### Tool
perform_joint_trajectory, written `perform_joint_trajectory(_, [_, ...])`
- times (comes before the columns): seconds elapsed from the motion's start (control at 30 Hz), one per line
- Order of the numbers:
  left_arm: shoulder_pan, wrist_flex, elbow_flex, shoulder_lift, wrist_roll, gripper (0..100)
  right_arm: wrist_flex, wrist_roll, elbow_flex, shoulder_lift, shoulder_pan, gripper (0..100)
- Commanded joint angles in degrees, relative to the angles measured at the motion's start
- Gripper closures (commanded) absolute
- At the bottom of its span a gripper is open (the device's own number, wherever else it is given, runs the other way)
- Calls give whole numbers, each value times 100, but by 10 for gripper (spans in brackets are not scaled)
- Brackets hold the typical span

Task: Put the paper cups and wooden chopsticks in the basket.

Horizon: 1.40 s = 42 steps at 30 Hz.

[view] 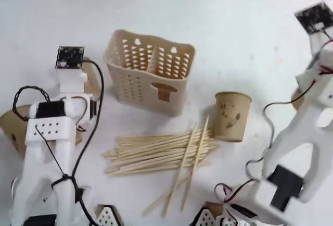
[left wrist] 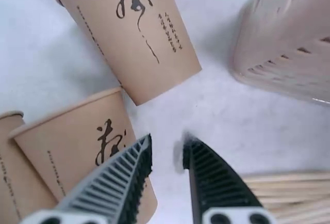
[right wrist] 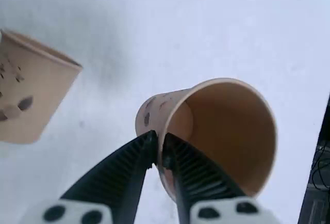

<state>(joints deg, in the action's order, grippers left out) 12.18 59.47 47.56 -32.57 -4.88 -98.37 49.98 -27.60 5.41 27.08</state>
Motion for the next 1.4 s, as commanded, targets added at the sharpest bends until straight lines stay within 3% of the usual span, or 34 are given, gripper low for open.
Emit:
perform_joint_trajectory(0.0, [48, -527, 141, -171, 79, 883, -13, -1020, -281, 971, -927, 981])
perform_joint_trajectory(0.23, [-145, -879, 422, -171, 79, 883, 1015, -3174, -281, 1789, -3802, 981])
perform_joint_trajectory(0.43, [-171, -879, 431, -171, 79, 883, 1552, -3473, -185, 1332, -5121, 981])
perform_joint_trajectory(0.87, [-198, -879, 440, -171, 79, 883, 1604, -3429, -176, 321, -4804, 981])
perform_joint_trajectory(1.37, [-198, -879, 440, -171, 79, 883, 374, -3411, -545, 391, -4954, 981])
